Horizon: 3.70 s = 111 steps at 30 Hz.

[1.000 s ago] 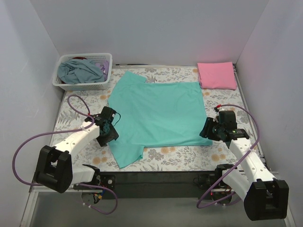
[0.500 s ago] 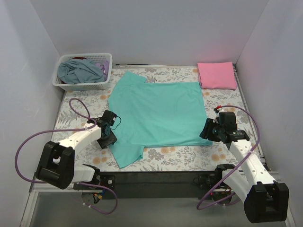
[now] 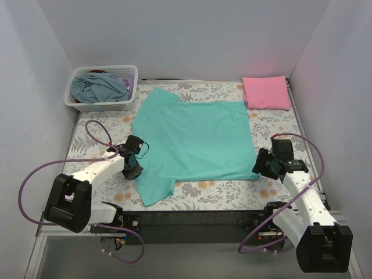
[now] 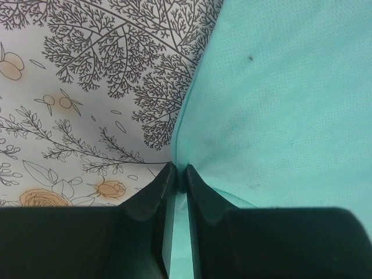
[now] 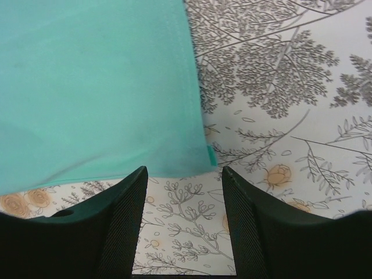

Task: Fold and stack the t-shirts
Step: Fold the tshirt

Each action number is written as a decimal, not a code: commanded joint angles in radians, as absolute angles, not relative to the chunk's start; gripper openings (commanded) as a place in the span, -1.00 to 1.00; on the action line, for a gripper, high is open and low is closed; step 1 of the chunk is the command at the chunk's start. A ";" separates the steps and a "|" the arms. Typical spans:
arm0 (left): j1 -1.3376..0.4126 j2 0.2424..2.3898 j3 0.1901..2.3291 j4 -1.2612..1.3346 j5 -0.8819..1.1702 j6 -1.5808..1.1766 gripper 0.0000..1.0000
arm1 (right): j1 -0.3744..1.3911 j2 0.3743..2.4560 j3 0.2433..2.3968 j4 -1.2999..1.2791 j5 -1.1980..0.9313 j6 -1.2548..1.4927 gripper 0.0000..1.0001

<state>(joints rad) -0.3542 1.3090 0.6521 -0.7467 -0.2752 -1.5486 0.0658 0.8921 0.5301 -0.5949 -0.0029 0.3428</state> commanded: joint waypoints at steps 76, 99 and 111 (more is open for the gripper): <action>-0.196 1.494 1.095 -0.810 -0.192 -1.407 -1.00 | -0.118 1.324 0.922 -0.503 -0.156 0.330 -0.97; -0.135 1.628 1.155 -0.752 -0.166 -1.410 -1.00 | -0.034 1.638 1.137 -0.446 -0.149 0.293 -0.97; -0.127 1.624 1.154 -0.739 -0.190 -1.396 -1.00 | -0.031 1.635 1.135 -0.436 -0.120 0.287 -0.97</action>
